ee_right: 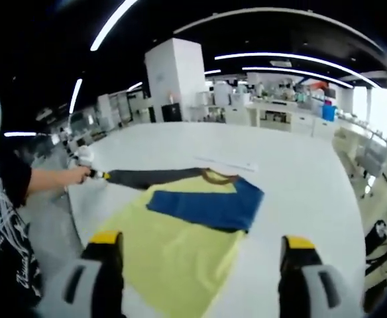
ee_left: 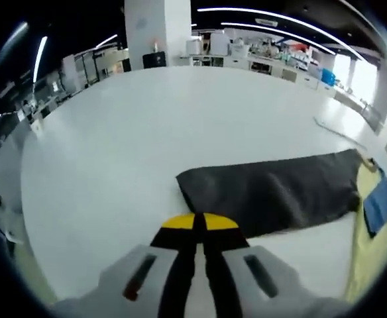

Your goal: Fold the garment on the visible template until the final outline fits inside the template.

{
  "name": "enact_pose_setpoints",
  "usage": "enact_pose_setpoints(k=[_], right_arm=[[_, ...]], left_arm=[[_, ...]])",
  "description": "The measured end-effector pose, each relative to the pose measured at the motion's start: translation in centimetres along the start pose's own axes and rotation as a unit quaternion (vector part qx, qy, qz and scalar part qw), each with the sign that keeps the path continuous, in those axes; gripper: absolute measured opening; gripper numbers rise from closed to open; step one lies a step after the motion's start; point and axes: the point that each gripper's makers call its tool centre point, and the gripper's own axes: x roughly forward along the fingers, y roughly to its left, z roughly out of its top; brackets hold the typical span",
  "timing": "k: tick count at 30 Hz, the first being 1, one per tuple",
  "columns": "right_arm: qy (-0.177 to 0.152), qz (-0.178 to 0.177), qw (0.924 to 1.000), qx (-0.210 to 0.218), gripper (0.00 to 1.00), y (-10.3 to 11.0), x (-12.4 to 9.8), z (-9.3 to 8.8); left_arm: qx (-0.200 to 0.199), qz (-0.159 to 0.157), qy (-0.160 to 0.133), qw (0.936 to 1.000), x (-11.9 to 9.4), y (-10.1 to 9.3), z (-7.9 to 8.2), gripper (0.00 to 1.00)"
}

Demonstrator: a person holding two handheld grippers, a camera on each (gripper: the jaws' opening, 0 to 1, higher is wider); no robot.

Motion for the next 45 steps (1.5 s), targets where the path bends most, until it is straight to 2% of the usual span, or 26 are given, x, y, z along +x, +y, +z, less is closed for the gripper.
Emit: enact_pose_setpoints(k=[3,5,7,8,12,16,23,25,29,42,45], right_arm=[[0.003,-0.003,1.0,0.0,1.0,-0.1,0.1,-0.3],[0.004,-0.004,1.0,0.001,1.0,-0.1,0.1,-0.5],[0.007,-0.002,1.0,0.002,1.0,0.2,0.2,-0.7],[0.009,-0.002,1.0,0.001,1.0,0.1,0.2,-0.7],[0.014,-0.007,0.9999,0.001,1.0,0.1,0.0,-1.0],[0.005,-0.001,0.9997,0.025,1.0,0.4,0.0,-1.1],[0.015,0.001,0.9998,0.016,1.0,0.7,0.2,-1.8],[0.013,0.004,0.9998,0.014,1.0,1.0,0.2,-1.7],[0.008,0.009,0.9998,0.016,1.0,1.2,0.3,-1.6],[0.013,0.019,0.9997,0.008,1.0,1.8,0.5,-1.8],[0.015,0.019,0.9997,0.005,1.0,1.9,0.5,-1.9]], left_arm=[[0.025,-0.001,0.003,0.9997,0.6,0.4,0.1,0.0],[0.035,-0.011,-0.002,0.9993,0.8,0.2,0.3,0.0],[0.07,-0.016,-0.011,0.9974,0.8,0.1,0.6,0.0],[0.07,-0.018,-0.009,0.9973,1.0,0.1,0.5,0.0],[0.054,-0.026,-0.005,0.9982,1.1,0.3,0.0,0.0],[0.046,-0.022,0.007,0.9987,0.6,0.2,-0.6,0.0],[0.022,-0.027,0.006,0.9994,0.0,0.0,-0.1,0.0],[0.001,-0.038,0.006,0.9993,-0.1,-0.5,-0.1,0.0],[0.019,-0.044,-0.007,0.9988,-0.7,-1.2,0.6,0.0],[0.01,-0.081,-0.021,0.9964,-2.0,-4.4,1.8,0.0],[-0.015,-0.103,-0.025,0.9943,-2.4,-5.5,2.4,0.0]])
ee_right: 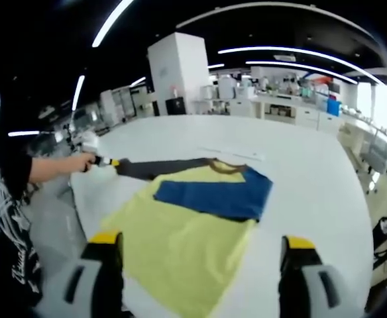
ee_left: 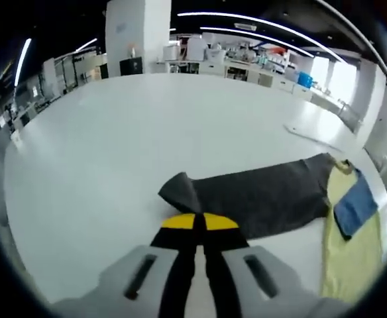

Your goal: Fold the garment on the visible template until the final outline fits inside the template.

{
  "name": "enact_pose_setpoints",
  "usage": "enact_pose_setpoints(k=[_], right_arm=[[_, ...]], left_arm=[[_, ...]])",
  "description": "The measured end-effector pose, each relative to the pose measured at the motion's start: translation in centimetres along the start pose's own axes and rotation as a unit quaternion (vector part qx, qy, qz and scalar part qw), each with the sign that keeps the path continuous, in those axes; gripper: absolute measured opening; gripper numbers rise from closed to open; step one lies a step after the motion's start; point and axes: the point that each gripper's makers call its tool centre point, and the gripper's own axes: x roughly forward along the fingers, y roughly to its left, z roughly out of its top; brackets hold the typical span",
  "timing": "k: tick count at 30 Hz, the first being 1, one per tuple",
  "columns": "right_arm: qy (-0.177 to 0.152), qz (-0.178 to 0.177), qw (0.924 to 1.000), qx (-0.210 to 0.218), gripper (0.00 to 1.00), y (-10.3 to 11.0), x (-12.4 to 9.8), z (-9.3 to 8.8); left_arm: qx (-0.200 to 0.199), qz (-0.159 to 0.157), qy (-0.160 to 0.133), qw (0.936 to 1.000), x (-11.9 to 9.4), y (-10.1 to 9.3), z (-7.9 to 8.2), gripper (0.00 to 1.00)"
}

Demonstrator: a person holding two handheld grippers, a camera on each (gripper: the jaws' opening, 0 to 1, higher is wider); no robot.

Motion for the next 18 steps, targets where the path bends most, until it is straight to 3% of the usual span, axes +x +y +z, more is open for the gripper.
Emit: enact_pose_setpoints(k=[3,6,10,13,18], right_arm=[[0.001,0.003,1.0,-0.001,1.0,0.2,0.1,-0.1],[0.0,0.0,1.0,-0.007,1.0,0.2,0.2,0.0],[0.001,-0.004,0.9998,-0.018,1.0,0.4,0.3,0.0],[-0.001,0.002,0.9998,-0.019,1.0,0.7,0.5,0.0],[-0.004,0.007,0.9996,-0.026,1.0,1.0,1.1,0.0]], left_arm=[[0.007,-0.002,-0.007,0.9999,-0.2,-0.8,0.6,0.0],[-0.028,-0.022,-0.02,0.9992,0.0,-2.1,1.2,0.0],[0.023,-0.018,-0.022,0.9993,0.2,-2.9,1.7,0.0],[0.014,-0.03,-0.029,0.999,0.1,-4.2,2.1,0.0],[0.031,-0.044,-0.037,0.9978,-0.1,-7.0,2.7,0.0]])
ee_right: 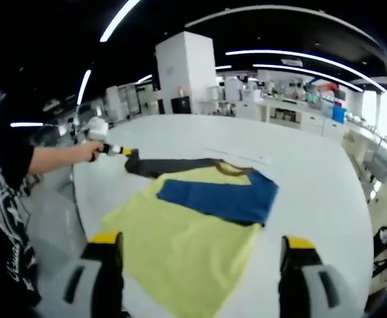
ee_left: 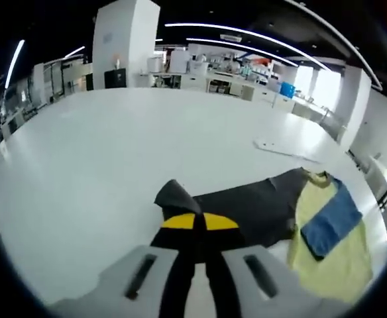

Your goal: Fold the garment on the visible template until the final outline fits inside the template.

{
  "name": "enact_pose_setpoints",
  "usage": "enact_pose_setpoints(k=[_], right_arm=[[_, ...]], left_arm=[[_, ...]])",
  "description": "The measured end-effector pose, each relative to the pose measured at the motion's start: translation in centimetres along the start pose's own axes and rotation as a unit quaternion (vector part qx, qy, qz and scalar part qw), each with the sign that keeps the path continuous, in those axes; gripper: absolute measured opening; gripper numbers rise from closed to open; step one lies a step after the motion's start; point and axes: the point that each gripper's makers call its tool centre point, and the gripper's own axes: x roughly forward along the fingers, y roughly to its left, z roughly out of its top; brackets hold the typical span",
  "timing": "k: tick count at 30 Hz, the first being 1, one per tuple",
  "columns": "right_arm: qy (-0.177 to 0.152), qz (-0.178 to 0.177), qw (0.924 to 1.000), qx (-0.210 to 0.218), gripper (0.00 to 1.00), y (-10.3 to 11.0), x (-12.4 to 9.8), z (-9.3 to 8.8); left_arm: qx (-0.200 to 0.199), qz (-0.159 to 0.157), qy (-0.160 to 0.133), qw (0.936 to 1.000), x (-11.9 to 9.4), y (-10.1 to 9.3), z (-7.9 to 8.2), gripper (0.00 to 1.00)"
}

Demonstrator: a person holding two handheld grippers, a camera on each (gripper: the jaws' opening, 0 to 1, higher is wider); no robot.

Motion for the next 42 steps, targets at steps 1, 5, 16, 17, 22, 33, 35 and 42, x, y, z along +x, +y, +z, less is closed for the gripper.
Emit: enact_pose_setpoints(k=[1,5,16,17,22,33,35,42], right_arm=[[-0.002,0.001,1.0,0.001,1.0,0.1,0.1,0.1],[-0.008,0.007,0.9999,-0.002,1.0,0.5,0.2,0.4],[-0.018,0.014,0.9997,-0.004,1.0,1.4,0.4,0.8],[-0.017,0.015,0.9997,-0.003,1.0,1.5,0.5,0.7],[-0.018,0.018,0.9997,-0.003,1.0,1.9,0.6,0.7],[-0.016,0.022,0.9996,-0.001,1.0,2.0,0.9,0.4],[-0.014,0.024,0.9996,-0.001,1.0,2.0,0.9,0.1],[-0.013,0.022,0.9996,0.009,1.0,1.9,0.8,-0.2]], left_arm=[[0.001,-0.006,-0.002,1.0,0.1,-0.7,0.2,0.0],[0.0,-0.024,-0.008,0.9997,0.3,-2.7,1.0,0.0],[-0.004,-0.061,-0.013,0.998,1.2,-7.5,2.3,0.0],[0.0,-0.069,-0.01,0.9975,1.3,-8.1,2.3,0.0],[0.013,-0.085,-0.009,0.9963,1.6,-9.9,3.0,0.0],[0.037,-0.127,-0.009,0.9911,1.9,-14.7,3.5,0.0],[0.033,-0.133,-0.01,0.9906,1.9,-15.3,3.5,0.0],[0.032,-0.157,-0.02,0.987,1.9,-18.3,4.2,0.0]])
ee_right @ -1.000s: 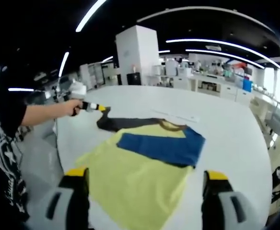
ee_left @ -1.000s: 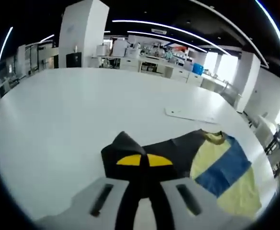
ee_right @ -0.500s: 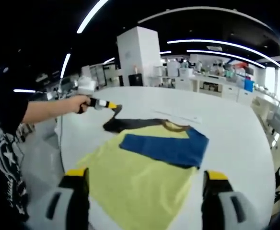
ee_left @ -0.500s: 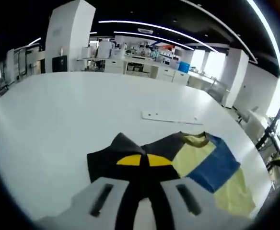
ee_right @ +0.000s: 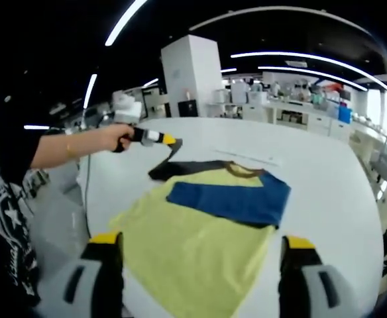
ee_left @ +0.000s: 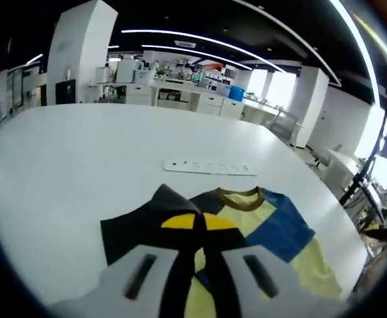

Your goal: Fold the garment on the visible template until the final outline fits inside the template.

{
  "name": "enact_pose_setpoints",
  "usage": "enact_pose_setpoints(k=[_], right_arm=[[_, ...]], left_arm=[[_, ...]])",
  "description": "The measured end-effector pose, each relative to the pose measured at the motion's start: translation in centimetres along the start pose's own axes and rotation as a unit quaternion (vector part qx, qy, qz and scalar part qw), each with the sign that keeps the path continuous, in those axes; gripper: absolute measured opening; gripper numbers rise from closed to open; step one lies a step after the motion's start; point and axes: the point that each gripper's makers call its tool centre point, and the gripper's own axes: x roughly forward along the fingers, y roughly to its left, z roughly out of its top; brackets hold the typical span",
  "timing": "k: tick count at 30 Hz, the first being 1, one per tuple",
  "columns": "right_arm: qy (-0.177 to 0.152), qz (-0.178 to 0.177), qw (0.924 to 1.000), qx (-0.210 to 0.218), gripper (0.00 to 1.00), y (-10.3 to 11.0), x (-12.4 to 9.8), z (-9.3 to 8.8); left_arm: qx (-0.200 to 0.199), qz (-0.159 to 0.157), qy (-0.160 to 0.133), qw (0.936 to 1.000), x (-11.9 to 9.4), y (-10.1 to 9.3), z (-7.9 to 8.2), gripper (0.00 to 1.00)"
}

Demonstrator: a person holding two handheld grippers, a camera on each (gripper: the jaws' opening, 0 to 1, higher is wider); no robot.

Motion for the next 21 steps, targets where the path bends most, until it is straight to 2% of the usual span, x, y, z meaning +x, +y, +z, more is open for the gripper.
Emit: enact_pose_setpoints(k=[5,8,21], right_arm=[[0.004,-0.002,1.0,-0.002,1.0,-0.3,0.0,-0.1],[0.006,-0.003,1.0,-0.002,1.0,-0.4,0.0,-0.2],[0.014,-0.01,0.9998,0.003,1.0,-1.1,-0.3,-0.6]], left_arm=[[-0.003,-0.021,0.001,0.9998,0.6,-2.3,0.1,0.0],[0.01,-0.028,0.008,0.9995,1.0,-3.7,-0.2,0.0],[0.017,-0.064,0.008,0.9978,2.2,-7.9,0.0,0.0]])
